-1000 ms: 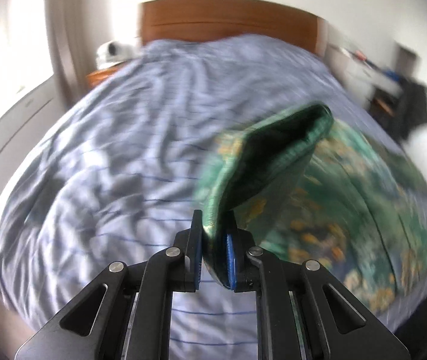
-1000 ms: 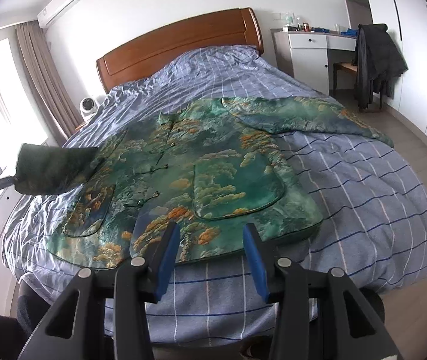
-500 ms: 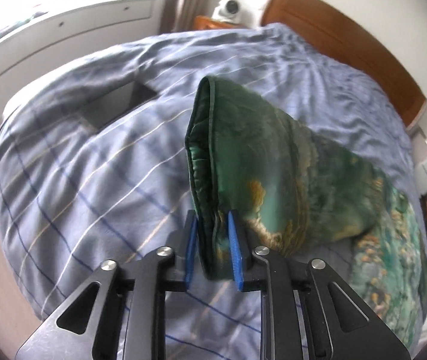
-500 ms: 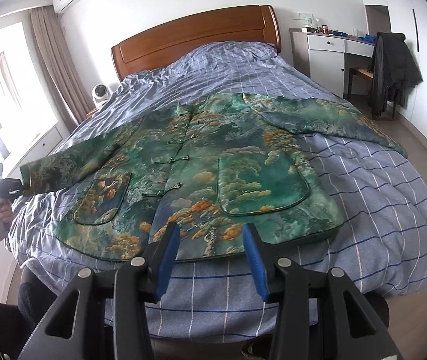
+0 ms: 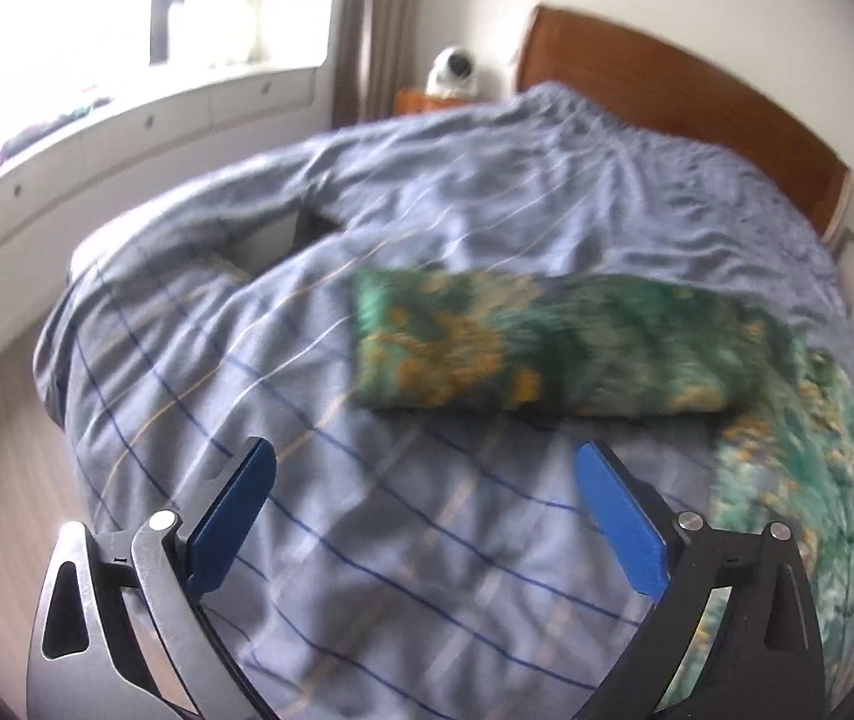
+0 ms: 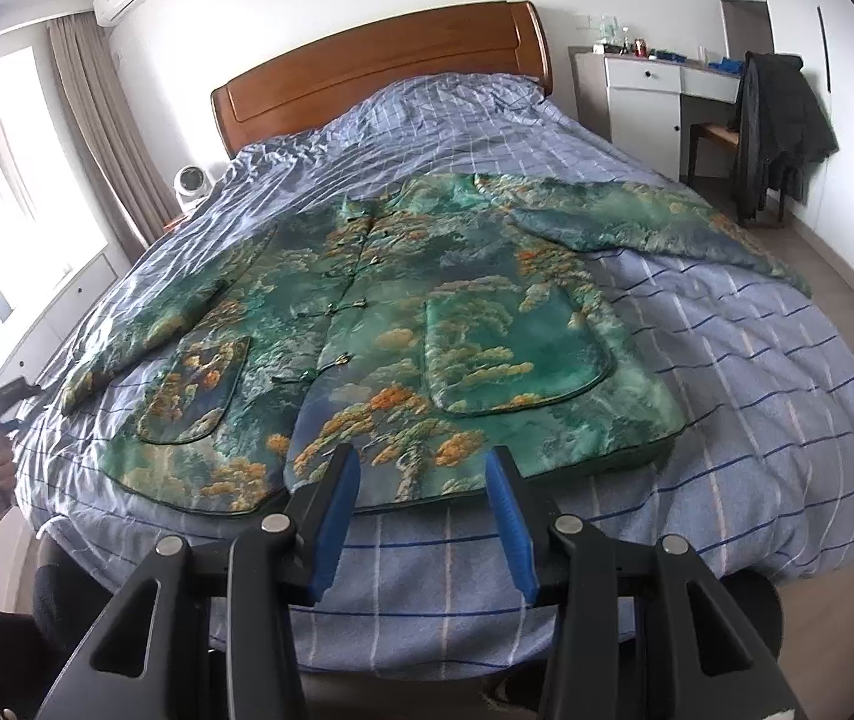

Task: Fold large clothes

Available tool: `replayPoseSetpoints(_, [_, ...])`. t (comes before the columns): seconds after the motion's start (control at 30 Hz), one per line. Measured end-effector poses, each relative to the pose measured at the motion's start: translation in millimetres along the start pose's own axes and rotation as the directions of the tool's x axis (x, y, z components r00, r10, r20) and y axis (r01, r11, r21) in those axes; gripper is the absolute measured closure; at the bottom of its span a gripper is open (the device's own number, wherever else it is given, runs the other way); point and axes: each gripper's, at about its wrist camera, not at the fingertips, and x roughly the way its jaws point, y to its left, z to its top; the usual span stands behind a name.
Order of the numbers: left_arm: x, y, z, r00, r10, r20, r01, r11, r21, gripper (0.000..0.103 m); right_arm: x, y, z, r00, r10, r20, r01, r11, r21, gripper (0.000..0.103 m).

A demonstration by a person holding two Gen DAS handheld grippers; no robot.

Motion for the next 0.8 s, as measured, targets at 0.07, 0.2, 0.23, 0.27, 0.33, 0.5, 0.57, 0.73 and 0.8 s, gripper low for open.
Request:
replayPoseSetpoints(0.07, [-12,-19,-4,1.000,-0.030,-0.001,0.030,0.999,0.045,0.002,-1,-3,3,0.999,-0.050,0.005,0.050,0.999,-0.007,0.047])
replayPoseSetpoints(0.2, [-33,-66,-19,0.997,-0.068,-0.020,0.071,0.978,0.196,0.002,-7,-20,11,0.994,-0.108,0.027,0.107,0.994,0.023,0.047])
replayPoseSetpoints(0.23, [-38,-77,-24,0.997,-0.075,-0.030,0.080,0.969,0.233,0.002,-9,-25,13,0.991,-0.131,0.029,0.131,0.991,0.033,0.047])
replayPoseSetpoints(0.27, [-42,-90,-30,0.996,-0.081,-0.042,0.089,0.959,0.271,0.001,-12,-30,15,0.987,-0.154,0.033,0.153,0.987,0.042,0.047])
replayPoseSetpoints(0.33, [-48,-109,-41,0.995,-0.082,-0.052,0.094,0.947,0.308,0.001,-20,-41,20,0.979,-0.195,0.051,0.192,0.979,0.062,0.047])
replayPoseSetpoints(0.5, [-64,-144,-73,0.994,-0.087,-0.066,0.105,0.927,0.359,0.000,-49,-57,29,0.948,-0.295,0.117,0.288,0.955,0.075,0.047])
replayPoseSetpoints(0.57, [-75,-157,-81,0.995,-0.090,-0.053,0.103,0.919,0.382,0.000,-61,-61,32,0.936,-0.323,0.139,0.316,0.946,0.076,0.045])
replayPoseSetpoints(0.73, [-115,-179,-86,0.985,-0.174,0.014,0.149,0.883,0.444,0.000,-88,-67,50,0.929,-0.323,0.183,0.316,0.947,0.065,0.034])
replayPoseSetpoints(0.8, [-133,-181,-85,0.971,-0.229,0.068,0.176,0.878,0.446,0.000,-103,-70,62,0.927,-0.306,0.218,0.301,0.952,0.057,0.033])
